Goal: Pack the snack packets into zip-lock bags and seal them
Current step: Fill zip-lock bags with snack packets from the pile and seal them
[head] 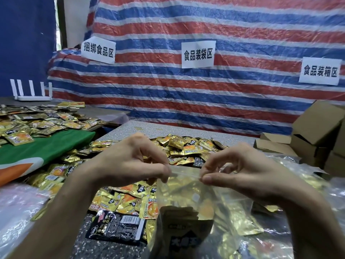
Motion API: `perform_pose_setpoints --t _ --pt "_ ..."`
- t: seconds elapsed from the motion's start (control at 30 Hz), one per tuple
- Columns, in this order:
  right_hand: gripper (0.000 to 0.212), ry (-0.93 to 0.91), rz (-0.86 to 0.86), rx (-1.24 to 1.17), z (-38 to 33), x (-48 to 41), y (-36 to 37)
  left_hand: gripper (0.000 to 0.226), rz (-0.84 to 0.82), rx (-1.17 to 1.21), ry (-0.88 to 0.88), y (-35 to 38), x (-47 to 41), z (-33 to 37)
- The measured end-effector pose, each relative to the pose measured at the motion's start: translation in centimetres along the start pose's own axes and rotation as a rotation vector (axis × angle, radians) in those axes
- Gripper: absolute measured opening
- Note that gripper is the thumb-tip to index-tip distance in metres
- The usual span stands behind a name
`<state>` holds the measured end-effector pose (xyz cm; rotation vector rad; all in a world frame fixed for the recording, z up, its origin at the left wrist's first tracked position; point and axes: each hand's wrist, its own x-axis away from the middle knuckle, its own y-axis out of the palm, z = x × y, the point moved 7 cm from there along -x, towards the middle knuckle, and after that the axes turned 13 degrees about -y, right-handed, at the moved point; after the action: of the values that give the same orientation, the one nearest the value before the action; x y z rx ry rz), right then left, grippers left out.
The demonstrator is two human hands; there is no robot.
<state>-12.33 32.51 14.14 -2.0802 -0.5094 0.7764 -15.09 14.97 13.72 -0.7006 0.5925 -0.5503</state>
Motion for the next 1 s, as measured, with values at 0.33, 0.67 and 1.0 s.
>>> perform_pose_setpoints --t 0.33,0.67,1.0 --pt "0.011 0.043 -0.003 -0.167 2.6 1.4 -1.3 0.024 0.034 0.033 -0.024 -0.7 0.1 -0.9" --pt "0.008 0.097 0.017 -0.290 4.4 2.8 -2.3 0.027 0.034 0.071 -0.049 -1.0 0.4 -1.3" --pt "0.050 0.184 0.078 -0.261 5.1 3.8 -3.1 0.024 0.037 0.053 -0.041 -1.3 0.8 -1.0"
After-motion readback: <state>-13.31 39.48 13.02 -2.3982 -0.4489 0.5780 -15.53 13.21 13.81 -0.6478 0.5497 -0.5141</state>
